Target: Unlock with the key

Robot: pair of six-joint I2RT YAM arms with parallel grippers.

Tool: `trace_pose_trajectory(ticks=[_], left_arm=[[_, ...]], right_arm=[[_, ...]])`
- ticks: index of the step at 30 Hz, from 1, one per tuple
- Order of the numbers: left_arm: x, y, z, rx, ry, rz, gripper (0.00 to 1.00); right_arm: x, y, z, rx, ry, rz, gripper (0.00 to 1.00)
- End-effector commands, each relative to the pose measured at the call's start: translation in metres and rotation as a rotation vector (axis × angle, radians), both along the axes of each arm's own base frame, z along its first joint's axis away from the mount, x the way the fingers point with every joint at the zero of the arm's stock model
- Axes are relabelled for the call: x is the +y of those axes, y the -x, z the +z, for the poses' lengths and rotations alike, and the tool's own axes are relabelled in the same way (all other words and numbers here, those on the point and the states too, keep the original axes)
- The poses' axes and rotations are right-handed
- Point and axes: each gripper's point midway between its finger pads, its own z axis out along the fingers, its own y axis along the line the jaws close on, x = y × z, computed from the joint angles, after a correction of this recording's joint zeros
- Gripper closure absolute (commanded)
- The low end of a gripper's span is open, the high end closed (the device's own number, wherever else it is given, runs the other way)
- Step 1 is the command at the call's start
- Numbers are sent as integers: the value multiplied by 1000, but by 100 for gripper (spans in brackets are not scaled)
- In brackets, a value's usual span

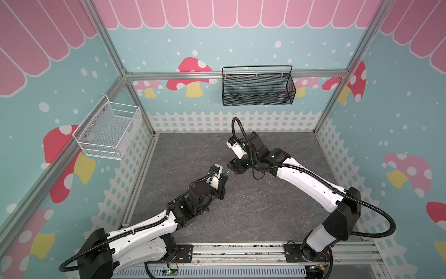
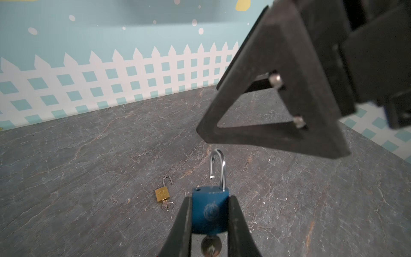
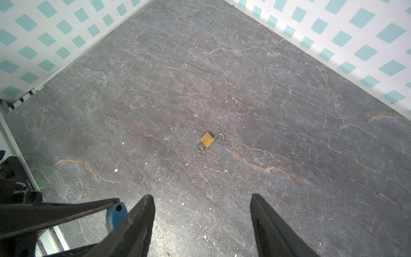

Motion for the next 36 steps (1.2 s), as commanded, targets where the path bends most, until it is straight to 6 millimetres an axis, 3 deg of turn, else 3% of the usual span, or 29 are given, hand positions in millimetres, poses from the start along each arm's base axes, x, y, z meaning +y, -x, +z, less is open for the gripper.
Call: trace_pose_trajectory(ticks=[1,14,22,36], left_arm=[[0,1,12,-43,12,-6,100],[1,3,20,-59,24,-16,100],[2,4,24,-64,31,-14,100],[1,3,29,-84,27,-19,100]], right_arm=[[8,-5,6,-4,-19,41,29],[25,0,0,49,-68,182,27],[14,-8,-10,74,-49,161,27],[1,3,-10,37,-17,232,27]])
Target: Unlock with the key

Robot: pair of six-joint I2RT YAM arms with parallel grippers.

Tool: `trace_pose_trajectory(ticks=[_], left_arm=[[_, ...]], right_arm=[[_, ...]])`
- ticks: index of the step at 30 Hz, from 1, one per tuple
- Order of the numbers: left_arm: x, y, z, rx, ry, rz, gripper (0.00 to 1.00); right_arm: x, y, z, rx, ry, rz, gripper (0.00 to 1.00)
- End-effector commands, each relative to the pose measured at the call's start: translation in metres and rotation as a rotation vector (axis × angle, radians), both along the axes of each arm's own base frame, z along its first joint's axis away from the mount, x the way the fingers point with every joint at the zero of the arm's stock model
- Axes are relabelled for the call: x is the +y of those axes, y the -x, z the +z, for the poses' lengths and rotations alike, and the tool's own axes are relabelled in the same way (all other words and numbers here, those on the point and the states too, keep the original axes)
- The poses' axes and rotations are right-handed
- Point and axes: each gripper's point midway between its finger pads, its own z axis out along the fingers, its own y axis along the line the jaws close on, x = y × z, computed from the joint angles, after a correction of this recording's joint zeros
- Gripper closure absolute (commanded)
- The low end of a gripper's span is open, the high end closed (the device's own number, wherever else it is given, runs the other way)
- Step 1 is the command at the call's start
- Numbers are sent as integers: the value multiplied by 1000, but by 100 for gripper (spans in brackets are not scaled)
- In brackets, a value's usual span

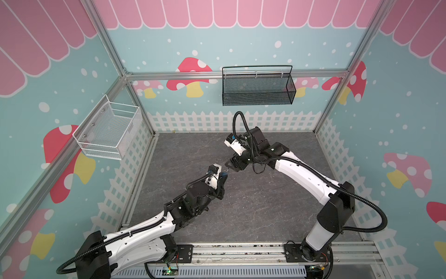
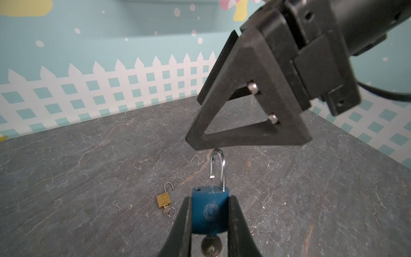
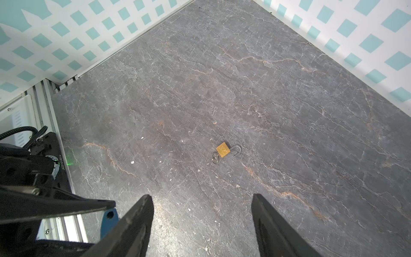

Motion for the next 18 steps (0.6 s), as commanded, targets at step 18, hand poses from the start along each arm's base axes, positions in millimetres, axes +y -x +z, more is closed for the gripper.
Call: trace_pose_trajectory(ticks=[18], left_arm=[[-4,1,20,-61,4,-26,100]], right_arm=[[-1,4,17,-33,-9,40,26]])
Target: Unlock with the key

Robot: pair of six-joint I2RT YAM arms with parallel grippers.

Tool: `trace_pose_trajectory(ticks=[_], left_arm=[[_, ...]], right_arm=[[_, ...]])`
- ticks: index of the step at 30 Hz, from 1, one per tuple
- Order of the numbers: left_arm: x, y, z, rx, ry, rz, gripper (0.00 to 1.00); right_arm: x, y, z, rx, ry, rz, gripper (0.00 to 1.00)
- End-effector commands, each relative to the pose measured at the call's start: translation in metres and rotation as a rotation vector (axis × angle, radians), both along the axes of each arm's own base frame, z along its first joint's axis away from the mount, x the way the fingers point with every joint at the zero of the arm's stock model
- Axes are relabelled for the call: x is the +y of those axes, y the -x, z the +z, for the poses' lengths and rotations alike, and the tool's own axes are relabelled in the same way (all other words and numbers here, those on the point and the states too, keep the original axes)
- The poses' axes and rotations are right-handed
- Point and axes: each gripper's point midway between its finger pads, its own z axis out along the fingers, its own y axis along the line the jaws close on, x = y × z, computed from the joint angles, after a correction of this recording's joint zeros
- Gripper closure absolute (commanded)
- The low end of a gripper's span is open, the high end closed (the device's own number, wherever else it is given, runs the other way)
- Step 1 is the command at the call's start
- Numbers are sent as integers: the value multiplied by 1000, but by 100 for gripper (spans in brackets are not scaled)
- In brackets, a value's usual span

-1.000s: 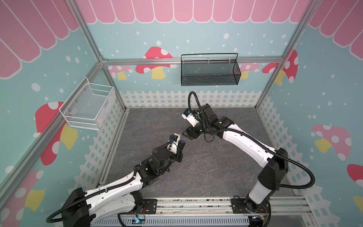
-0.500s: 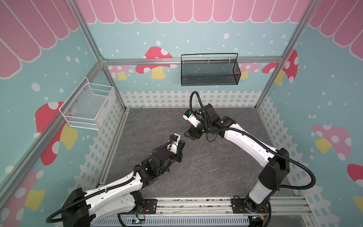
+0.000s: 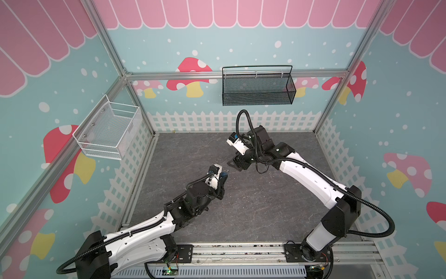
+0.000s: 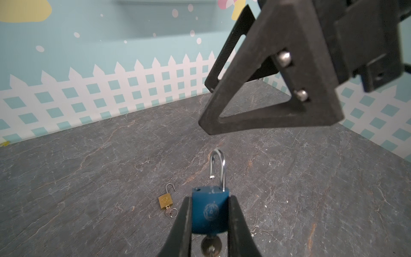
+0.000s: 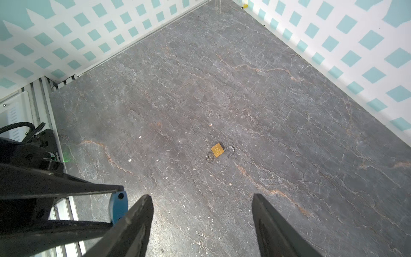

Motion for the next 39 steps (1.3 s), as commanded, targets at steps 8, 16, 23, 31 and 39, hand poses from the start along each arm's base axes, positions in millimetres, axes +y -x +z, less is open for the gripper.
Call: trace_pose_trajectory(ticks=[8,16,23,31,39], left_arm=[[-3,1,24,-61,20,-21,100],[0,2,25,-73,19,-15,100],[1,2,27,-83,24,-9,100],[3,0,23,-80,19,7,100],[3,-3,18,-54,10,24,100]], right_arm=[[13,6,-12,44,13,101,25],[3,6,-21,49,50,86,23],[-1,12,-20,54,40,97,23],[-4,22,-4,56,-40,109,23],[-23,16,-10,63,-31,26,23]])
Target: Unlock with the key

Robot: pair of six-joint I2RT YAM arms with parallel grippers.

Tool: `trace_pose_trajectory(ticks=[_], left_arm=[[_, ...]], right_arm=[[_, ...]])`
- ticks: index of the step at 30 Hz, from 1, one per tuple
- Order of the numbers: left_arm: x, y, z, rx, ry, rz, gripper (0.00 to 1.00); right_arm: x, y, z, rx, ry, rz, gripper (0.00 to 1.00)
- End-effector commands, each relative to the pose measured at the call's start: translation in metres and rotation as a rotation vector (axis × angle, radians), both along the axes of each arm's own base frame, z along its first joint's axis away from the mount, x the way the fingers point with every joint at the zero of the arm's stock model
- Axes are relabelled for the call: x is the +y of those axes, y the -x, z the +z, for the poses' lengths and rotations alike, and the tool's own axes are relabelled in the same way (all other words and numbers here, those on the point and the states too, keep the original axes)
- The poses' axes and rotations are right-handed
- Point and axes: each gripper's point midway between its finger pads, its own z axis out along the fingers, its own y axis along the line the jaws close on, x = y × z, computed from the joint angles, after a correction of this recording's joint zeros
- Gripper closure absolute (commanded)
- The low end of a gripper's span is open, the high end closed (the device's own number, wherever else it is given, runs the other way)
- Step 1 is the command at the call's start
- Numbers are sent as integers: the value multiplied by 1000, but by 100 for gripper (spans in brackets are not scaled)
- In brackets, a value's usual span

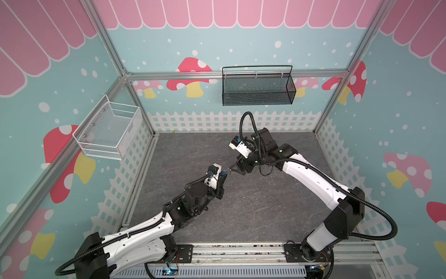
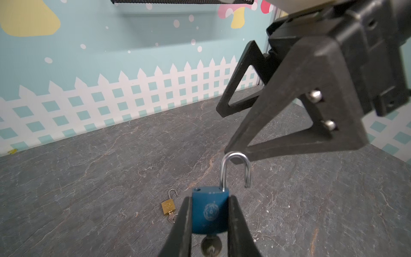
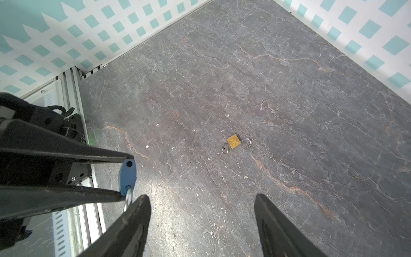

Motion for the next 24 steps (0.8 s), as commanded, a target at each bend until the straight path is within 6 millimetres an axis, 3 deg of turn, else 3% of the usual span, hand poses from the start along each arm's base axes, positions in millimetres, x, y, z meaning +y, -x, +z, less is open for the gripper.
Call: trace_pose_trajectory(ticks=[1,6,12,19,24], left_arm=[[0,-4,8,-10,15,21,100],[-3,-5,-6,110,25,51,100],[-19,1,-28,315,47,112,100],[-47,16,-61,563,154,192,100],[-64,24,-85,672,124,252,100]], right_arm=[[-16,-6,1,-15,10,-79,23],[-54,-23,-13,-4,18,-277,23],[-102,-39,-47,57,13,-502,22],[-117,-39,-85,134,-1,-592,23],[-127,-40,-96,157,-24,-644,23]])
